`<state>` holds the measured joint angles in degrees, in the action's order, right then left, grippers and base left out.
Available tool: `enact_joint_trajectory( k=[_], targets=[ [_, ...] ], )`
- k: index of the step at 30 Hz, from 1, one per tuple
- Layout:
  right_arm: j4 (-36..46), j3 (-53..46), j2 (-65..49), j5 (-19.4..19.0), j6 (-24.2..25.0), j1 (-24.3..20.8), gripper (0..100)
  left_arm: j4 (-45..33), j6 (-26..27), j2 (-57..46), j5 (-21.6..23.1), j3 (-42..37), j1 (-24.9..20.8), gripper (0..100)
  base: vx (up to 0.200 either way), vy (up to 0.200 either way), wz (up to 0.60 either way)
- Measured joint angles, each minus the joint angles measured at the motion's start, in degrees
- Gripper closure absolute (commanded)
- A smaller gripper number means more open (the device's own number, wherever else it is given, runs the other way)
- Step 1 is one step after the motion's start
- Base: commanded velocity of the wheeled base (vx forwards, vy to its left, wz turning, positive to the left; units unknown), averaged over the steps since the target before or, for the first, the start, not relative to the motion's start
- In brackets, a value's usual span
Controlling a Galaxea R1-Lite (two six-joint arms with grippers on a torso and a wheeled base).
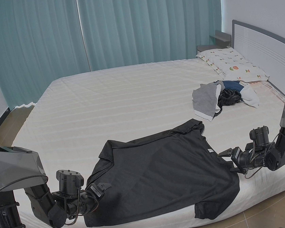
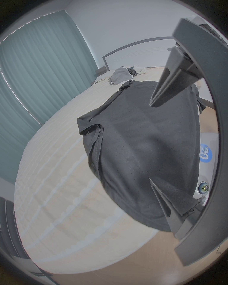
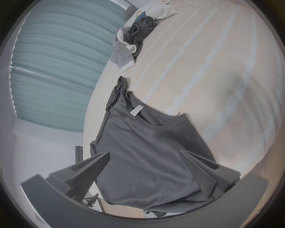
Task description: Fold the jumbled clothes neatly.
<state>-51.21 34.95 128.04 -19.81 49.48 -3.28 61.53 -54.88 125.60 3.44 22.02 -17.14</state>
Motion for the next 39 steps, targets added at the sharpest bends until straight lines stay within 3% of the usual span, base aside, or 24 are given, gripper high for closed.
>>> enact_joint_trajectory(
  k=[8,20,30,39],
  targets=[
    [-0.05,-0.06,0.00,0.09,-0.09,-0.16,0,0.24,-1.33,0.00,-0.13,1.66,2.90,0,0.150,0.000,0.00],
    [-0.10,-0.30,0.02,0.24,-0.16,-0.46,0,0.20,-0.98,0.65,-2.71,7.30,3.94,0,0.000,0.000,0.00],
    [-0.10,-0.44,0.02,0.24,-0.18,-0.49,0,-0.95,2.69,6.55,-5.62,20.70,5.57,0,0.000,0.000,0.00],
    [-0.10,-0.48,0.02,0.24,-0.18,-0.52,0,-7.47,5.95,13.51,-6.14,35.97,6.10,0,0.000,0.000,0.00]
  ],
)
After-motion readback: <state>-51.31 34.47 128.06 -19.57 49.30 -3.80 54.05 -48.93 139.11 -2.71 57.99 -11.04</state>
